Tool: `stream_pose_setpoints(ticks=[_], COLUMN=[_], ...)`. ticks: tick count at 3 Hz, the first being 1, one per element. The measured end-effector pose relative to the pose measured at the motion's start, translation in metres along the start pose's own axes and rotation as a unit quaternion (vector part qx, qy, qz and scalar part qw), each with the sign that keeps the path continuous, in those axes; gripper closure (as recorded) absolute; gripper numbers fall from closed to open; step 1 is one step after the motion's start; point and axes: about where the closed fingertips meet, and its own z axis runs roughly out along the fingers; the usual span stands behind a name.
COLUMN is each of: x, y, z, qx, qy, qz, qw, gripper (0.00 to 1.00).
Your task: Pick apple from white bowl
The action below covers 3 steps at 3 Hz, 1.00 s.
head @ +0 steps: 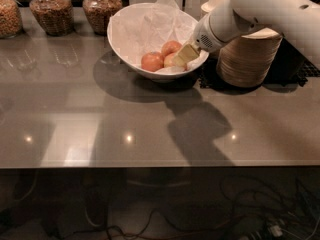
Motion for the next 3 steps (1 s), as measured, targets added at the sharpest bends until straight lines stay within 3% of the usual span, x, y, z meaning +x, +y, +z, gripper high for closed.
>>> stream_pose_setpoints(ticks=[3], x=[0.006], y=[0.017], z=[0.025], qx=[-0.046], qy=[-0.001], qz=[0.025], qw=[0.9986], gripper=[0.37])
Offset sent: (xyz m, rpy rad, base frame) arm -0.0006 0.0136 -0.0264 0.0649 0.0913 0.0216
